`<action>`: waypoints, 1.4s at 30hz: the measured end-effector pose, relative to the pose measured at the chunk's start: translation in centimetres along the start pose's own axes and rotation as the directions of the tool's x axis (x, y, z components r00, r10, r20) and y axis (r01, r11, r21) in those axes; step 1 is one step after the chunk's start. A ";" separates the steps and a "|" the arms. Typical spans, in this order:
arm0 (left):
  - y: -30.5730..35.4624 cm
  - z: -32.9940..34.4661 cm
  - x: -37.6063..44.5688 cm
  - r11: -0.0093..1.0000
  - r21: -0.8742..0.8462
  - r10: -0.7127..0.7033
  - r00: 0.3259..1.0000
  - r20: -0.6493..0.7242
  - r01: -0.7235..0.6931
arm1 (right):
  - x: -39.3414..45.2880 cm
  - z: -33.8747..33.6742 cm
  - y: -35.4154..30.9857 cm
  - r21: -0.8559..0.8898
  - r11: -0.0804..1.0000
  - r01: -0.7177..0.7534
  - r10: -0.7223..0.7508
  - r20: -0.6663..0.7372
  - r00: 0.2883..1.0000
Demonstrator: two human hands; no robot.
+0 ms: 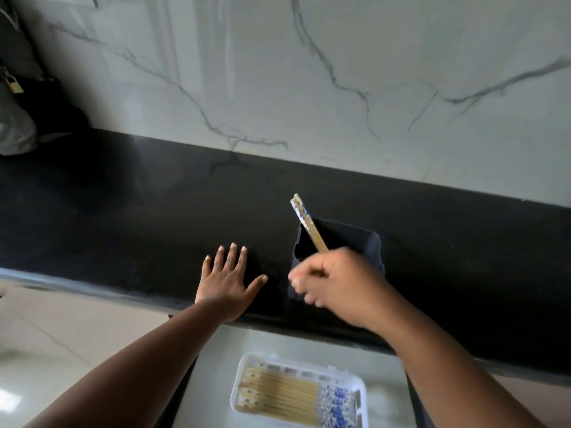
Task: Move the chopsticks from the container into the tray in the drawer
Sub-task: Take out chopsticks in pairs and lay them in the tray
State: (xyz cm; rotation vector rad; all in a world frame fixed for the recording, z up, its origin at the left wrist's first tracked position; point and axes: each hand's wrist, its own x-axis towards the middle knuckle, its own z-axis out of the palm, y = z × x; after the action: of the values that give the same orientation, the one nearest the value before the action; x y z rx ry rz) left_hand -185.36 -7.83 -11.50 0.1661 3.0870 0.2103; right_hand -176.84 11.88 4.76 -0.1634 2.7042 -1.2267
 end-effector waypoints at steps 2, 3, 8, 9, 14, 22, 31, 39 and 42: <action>0.1 -0.1 0.0 1.000 -0.001 0.003 1.000 0.006 -0.003 | 1.2 -2.6 -1.5 -0.065 0.998 0.022 -0.035 -0.209 0.977; 0.1 -0.1 0.1 1.000 -0.008 0.003 1.000 0.009 -0.003 | 2.1 -3.3 -1.6 -0.168 0.986 0.006 -0.056 -0.295 0.954; 0.0 -0.4 0.5 0.999 -0.036 -0.002 0.997 0.076 0.005 | 6.0 -2.2 0.3 -0.475 0.860 -0.187 0.030 -0.319 0.947; 0.0 -0.5 0.6 0.999 -0.038 -0.006 0.996 0.090 0.010 | 6.4 -1.6 0.7 -0.497 0.844 -0.201 0.050 -0.301 0.952; 0.0 -0.7 0.6 0.998 -0.065 -0.016 0.990 0.141 0.025 | 7.1 0.1 1.7 -0.524 0.816 -0.244 0.077 -0.319 0.945; 0.0 -0.7 0.6 0.998 -0.062 -0.002 0.991 0.134 0.010 | 8.5 0.6 1.5 -0.617 0.725 -0.306 0.109 -0.336 0.936; -0.1 -0.5 0.7 0.998 -0.062 0.003 0.991 0.133 0.005 | 9.1 0.8 1.2 -0.643 0.687 -0.339 0.158 -0.323 0.933; -0.1 -0.3 0.9 0.998 -0.056 -0.002 0.991 0.137 0.010 | 7.9 -2.4 1.6 -0.503 0.824 -0.261 0.077 -0.357 0.931; 0.0 -0.6 0.8 0.998 -0.057 -0.008 0.987 0.161 0.017 | 7.2 -5.5 1.4 -0.352 0.920 -0.172 0.035 -0.363 0.931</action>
State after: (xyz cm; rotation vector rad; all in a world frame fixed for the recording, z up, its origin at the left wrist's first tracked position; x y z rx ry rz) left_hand -186.19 -7.80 -10.91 0.1529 2.9170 0.2718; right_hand -184.98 15.61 6.50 0.1741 3.1887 -0.7451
